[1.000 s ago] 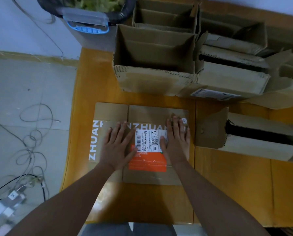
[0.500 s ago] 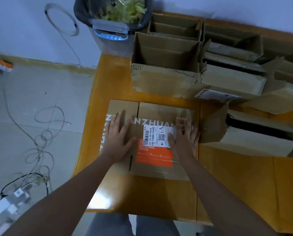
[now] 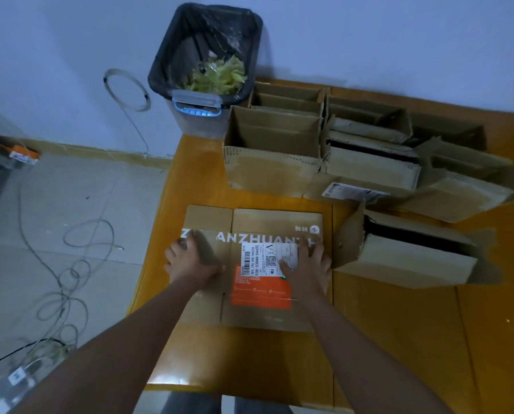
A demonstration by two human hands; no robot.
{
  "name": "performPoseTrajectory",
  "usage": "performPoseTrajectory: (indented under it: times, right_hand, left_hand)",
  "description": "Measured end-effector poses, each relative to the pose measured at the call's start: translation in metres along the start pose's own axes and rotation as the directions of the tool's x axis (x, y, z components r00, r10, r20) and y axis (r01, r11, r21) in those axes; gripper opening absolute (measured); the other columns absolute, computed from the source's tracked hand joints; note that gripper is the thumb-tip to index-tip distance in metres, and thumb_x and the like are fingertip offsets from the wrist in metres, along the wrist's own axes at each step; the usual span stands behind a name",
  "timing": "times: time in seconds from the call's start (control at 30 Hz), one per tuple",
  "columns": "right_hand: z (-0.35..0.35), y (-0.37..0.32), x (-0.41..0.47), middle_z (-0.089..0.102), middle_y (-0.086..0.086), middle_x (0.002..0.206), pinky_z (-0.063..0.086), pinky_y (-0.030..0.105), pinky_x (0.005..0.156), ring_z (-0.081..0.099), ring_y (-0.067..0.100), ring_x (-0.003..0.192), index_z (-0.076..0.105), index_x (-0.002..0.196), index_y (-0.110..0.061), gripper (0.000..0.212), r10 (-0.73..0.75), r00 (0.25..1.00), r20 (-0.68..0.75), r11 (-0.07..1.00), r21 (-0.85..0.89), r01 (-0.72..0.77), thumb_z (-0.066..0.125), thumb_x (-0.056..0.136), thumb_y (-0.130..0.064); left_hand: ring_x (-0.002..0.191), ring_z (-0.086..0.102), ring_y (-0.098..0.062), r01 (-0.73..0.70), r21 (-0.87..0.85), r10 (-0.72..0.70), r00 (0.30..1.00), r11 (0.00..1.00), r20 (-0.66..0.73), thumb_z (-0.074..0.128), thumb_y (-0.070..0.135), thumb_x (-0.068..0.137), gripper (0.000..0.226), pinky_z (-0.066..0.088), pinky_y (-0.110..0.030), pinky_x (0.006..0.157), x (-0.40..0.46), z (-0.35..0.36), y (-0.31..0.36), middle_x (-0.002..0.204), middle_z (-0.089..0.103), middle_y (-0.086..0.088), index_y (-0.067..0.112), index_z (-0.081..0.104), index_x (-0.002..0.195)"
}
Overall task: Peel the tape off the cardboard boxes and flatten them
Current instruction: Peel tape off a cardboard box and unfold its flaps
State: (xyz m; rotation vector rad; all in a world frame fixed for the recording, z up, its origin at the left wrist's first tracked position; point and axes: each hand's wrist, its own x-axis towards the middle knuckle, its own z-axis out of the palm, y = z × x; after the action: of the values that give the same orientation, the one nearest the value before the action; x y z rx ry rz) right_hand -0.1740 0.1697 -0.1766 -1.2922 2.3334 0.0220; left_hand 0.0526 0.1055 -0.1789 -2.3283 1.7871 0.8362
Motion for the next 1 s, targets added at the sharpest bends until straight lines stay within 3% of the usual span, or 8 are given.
performPoseTrajectory:
  times: [0.2,0.5,0.73,1.0]
  right_hand:
    - [-0.026,-0.007,-0.011,0.012,0.007,0.152,0.036,0.046,0.099,0.029,0.036,0.127,0.027,0.146,-0.024,0.074,-0.036,0.999,-0.019,0.999,-0.021,0.035,0.054,0.087,-0.06]
    - [-0.088,-0.027,-0.035,0.023,0.007,0.143,0.036,0.045,0.096,0.034,0.035,0.12,0.038,0.14,-0.021,0.07,-0.136,0.982,-0.127,0.989,-0.078,0.127,0.055,0.085,-0.061]
    - [-0.155,-0.011,-0.061,0.027,0.007,0.147,0.036,0.044,0.096,0.036,0.037,0.123,0.042,0.139,-0.02,0.056,-0.114,0.962,-0.249,0.991,-0.1,0.091,0.042,0.093,-0.052]
    - [-0.232,0.003,-0.084,0.025,0.008,0.15,0.036,0.046,0.1,0.033,0.038,0.128,0.038,0.143,-0.02,0.054,-0.065,0.915,-0.397,0.998,-0.019,0.063,0.04,0.095,-0.046]
  left_hand:
    - [0.131,0.025,-0.037,0.005,0.066,-0.003,0.999,0.998,-0.042,0.086,0.061,0.052,0.118,0.037,-0.048,0.102,-0.018,-0.025,0.003,0.135,0.028,-0.017,0.02,0.02,0.142]
    - [0.128,0.034,-0.039,-0.018,0.121,0.034,0.991,0.992,-0.126,0.083,0.062,0.056,0.111,0.039,-0.05,0.102,-0.061,-0.081,0.03,0.135,0.028,-0.017,0.016,0.026,0.14]
    - [0.131,0.036,-0.035,-0.126,0.05,0.131,0.987,0.991,-0.097,0.082,0.059,0.061,0.106,0.043,-0.045,0.102,-0.094,-0.131,0.065,0.14,0.03,-0.015,0.018,0.03,0.143]
    - [0.129,0.038,-0.036,-0.313,0.093,0.325,0.924,0.945,-0.2,0.08,0.061,0.063,0.1,0.044,-0.048,0.101,-0.13,-0.205,0.118,0.14,0.032,-0.017,0.016,0.035,0.139]
